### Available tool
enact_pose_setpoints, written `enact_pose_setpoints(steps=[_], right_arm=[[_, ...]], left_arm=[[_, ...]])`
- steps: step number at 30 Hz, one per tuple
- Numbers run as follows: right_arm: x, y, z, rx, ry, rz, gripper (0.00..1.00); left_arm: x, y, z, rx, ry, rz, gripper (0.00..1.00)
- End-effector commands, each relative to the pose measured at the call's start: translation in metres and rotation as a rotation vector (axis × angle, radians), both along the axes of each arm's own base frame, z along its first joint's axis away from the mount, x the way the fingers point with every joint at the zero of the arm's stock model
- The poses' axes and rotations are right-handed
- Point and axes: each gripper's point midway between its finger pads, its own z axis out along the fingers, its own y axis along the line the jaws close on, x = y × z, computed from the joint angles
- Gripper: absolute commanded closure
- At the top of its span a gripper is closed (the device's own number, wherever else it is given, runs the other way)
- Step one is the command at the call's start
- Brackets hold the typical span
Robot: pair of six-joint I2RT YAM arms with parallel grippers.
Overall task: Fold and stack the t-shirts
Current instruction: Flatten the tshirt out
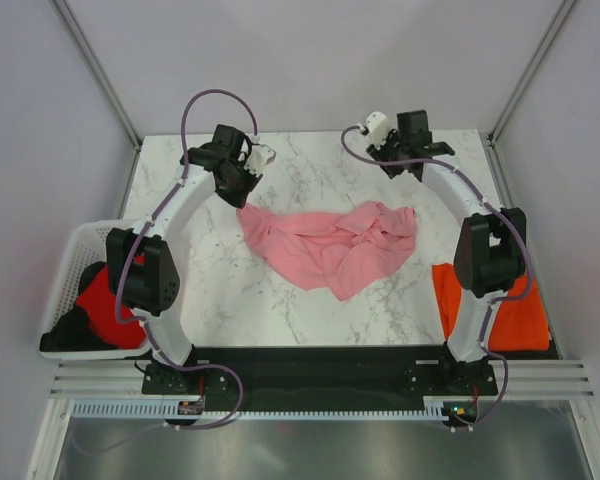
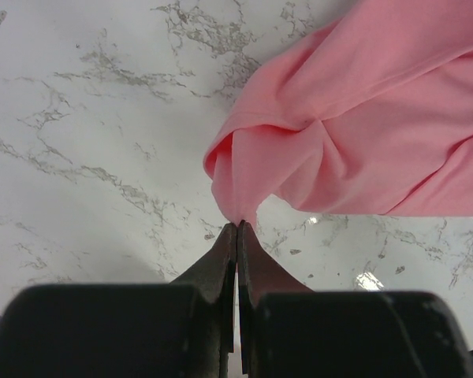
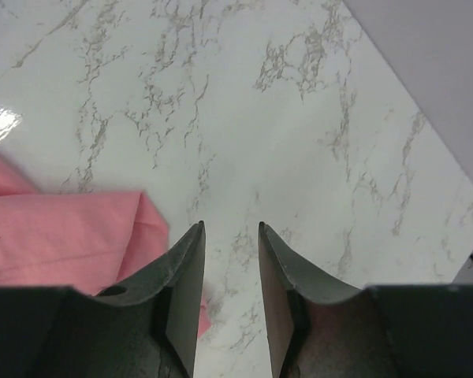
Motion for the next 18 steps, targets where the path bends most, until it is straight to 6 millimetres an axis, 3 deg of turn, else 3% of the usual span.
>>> enact_pose_setpoints(steps=[1, 2, 5, 6, 7, 8, 10, 14, 18], right_arm=[[-0.031, 0.007, -0.002, 0.267, 0.225, 0.022, 0.6], [-0.048, 0.002, -0.013, 0.274, 0.31, 0.021, 0.61], [-0.077, 0.002, -0.031, 0.206, 0.335, 0.104, 0.63], [-0.081, 0.0, -0.035, 0.16, 0.31, 0.138, 0.63], [-0.086, 0.001, -0.027, 0.132, 0.269, 0.158, 0.64], [-0.096, 0.004, -0.04, 0.1, 0.276, 0.182, 0.64], [-0.107, 0.005, -0.047, 0.041, 0.262, 0.236, 0.65], [-0.12, 0.025, -0.05, 0.011, 0.244, 0.316, 0.65], [-0.111, 0.028, -0.054, -0.03, 0.19, 0.295, 0.65]], left_arm=[[0.0, 0.003, 0.015, -0.009, -0.05, 0.007, 0.98], [0.0, 0.002, 0.015, -0.011, -0.049, 0.005, 0.98], [0.0, 0.002, 0.015, -0.013, -0.049, 0.003, 0.98], [0.0, 0.002, 0.014, -0.012, -0.046, 0.004, 0.98], [0.0, 0.002, 0.013, -0.013, -0.042, 0.005, 0.98], [0.0, 0.002, 0.013, -0.012, -0.044, 0.006, 0.98], [0.001, 0.0, 0.012, -0.014, -0.04, 0.002, 0.98], [0.002, 0.002, 0.009, -0.008, -0.035, 0.006, 0.98], [0.003, 0.003, 0.009, -0.002, -0.034, 0.008, 0.98]])
